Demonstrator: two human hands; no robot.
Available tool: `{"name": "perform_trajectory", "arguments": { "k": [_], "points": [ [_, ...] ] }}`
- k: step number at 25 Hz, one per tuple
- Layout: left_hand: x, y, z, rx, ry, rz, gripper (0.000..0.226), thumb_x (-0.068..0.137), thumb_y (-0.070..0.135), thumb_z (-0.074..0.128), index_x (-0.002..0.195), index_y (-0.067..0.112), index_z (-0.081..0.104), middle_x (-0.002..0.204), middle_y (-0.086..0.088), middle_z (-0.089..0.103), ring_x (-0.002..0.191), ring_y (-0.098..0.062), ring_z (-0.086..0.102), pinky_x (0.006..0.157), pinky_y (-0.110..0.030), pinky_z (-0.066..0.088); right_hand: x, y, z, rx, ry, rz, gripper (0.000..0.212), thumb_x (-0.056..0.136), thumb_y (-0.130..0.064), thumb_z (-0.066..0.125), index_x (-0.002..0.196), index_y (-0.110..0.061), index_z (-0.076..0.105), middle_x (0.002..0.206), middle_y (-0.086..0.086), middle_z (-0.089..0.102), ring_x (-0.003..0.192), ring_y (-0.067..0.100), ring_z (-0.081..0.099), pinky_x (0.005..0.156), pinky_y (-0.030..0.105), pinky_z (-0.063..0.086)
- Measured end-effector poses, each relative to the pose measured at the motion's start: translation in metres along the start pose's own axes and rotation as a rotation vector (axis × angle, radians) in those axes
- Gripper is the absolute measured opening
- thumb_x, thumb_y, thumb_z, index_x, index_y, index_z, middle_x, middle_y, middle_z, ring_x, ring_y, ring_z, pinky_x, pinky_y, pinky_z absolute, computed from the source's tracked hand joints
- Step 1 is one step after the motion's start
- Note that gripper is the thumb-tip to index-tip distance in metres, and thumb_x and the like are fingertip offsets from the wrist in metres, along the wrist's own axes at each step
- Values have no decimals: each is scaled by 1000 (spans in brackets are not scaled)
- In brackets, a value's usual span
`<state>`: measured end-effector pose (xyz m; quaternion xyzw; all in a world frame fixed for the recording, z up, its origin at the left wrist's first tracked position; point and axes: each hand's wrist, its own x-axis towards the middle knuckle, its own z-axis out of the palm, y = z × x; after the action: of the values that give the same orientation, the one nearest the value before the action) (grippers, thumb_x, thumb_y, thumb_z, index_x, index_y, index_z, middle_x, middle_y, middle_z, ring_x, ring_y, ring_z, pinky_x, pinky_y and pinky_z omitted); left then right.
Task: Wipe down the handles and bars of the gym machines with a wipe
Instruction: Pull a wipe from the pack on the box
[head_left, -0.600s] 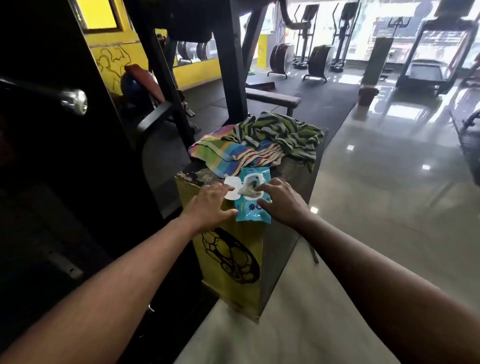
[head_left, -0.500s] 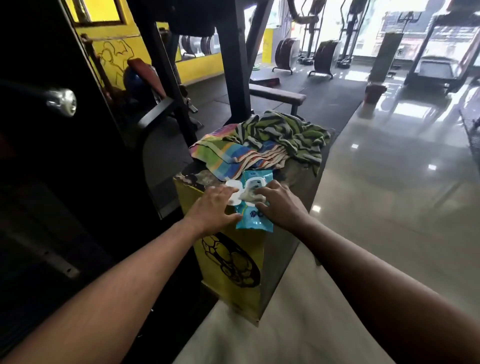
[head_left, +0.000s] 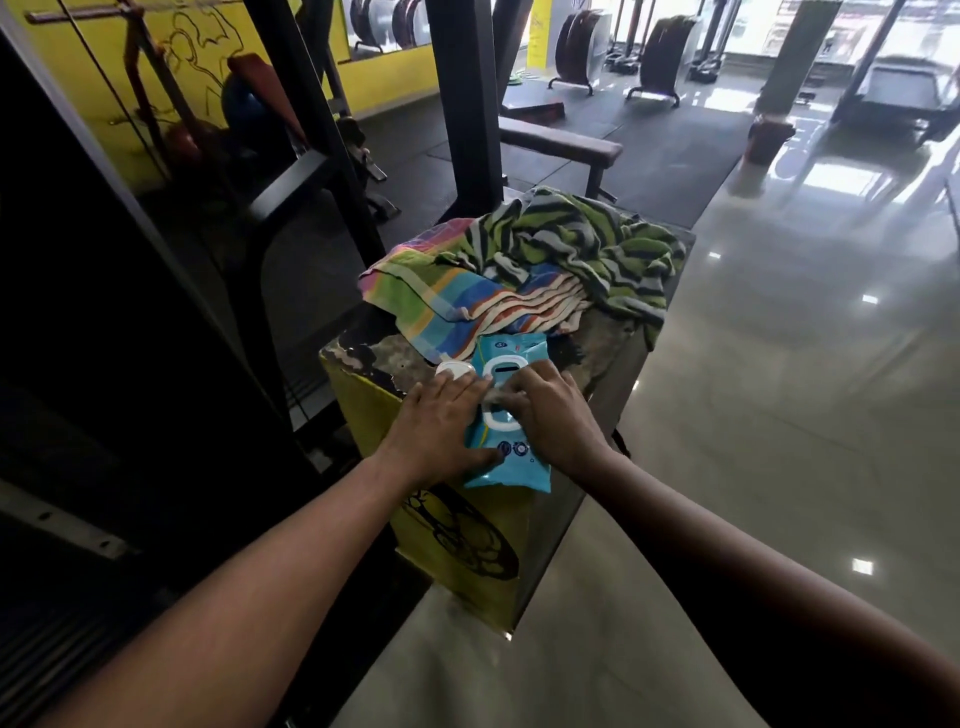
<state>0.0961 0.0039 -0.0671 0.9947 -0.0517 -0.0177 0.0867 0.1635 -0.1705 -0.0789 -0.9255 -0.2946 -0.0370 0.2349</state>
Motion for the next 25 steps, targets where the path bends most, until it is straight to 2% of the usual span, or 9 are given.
{"name": "perform_trajectory", "arguments": {
  "k": [2,4,7,10,15,17,21,23,25],
  "points": [
    [3,-1,2,41,-4,3,97,79,71,54,154,29,12,162,1,16,149,-24,8,120,-52,10,-6,1,-1,263,61,46,10,100,-32,46,99,-28,55,106,-6,57,95,16,59,79,41,52],
    [6,0,2,80,-25,-2,99,76,74,53,154,29,12,162,0,16,149,-25,8,119,-55,7,-13,-1,-7,575,173,140,8,102,-23,45,96,-23,50,97,-1,62,85,18,65,69,45,56],
    [10,5,-1,145,-64,-12,101,74,77,51,155,29,13,162,0,17,149,-27,8,119,-57,4,-22,-8,-20,894,356,273,10,105,-16,38,104,-11,48,100,10,62,83,19,66,63,35,54],
    [13,9,-5,169,-80,-12,101,75,77,51,154,28,14,161,-1,19,149,-27,8,118,-57,2,-30,-19,-40,1128,548,356,15,107,-17,34,111,-8,45,98,13,63,76,15,67,57,25,52],
    [16,14,-9,187,-115,-34,101,75,75,52,154,27,12,161,-3,18,149,-29,6,118,-57,3,-48,-24,-64,1022,850,353,11,106,-16,38,102,-18,48,85,10,58,73,18,57,63,31,50],
    [15,18,-12,137,-135,-52,102,74,73,55,153,24,14,160,-5,19,148,-30,9,118,-56,6,-59,-20,-72,970,802,386,8,102,-14,46,109,-18,48,91,8,60,80,18,59,70,35,52],
    [14,46,-29,-52,139,80,88,70,63,62,143,19,37,145,-9,42,136,-29,34,113,-51,27,-94,5,-83,847,615,560,53,79,-9,75,124,-21,50,113,-1,63,104,14,64,92,37,55],
    [16,75,-39,-121,212,207,73,75,51,65,139,20,45,141,-6,48,133,-26,39,111,-47,32,-113,21,-88,786,656,635,50,68,-17,81,112,-26,57,106,-1,69,99,15,68,91,43,56],
    [19,112,-45,-167,189,310,62,80,43,66,136,23,49,140,-4,49,131,-24,40,109,-43,36,-134,35,-102,718,717,717,42,70,-22,82,105,-25,59,100,0,71,93,15,69,89,43,56]
  ]
}}
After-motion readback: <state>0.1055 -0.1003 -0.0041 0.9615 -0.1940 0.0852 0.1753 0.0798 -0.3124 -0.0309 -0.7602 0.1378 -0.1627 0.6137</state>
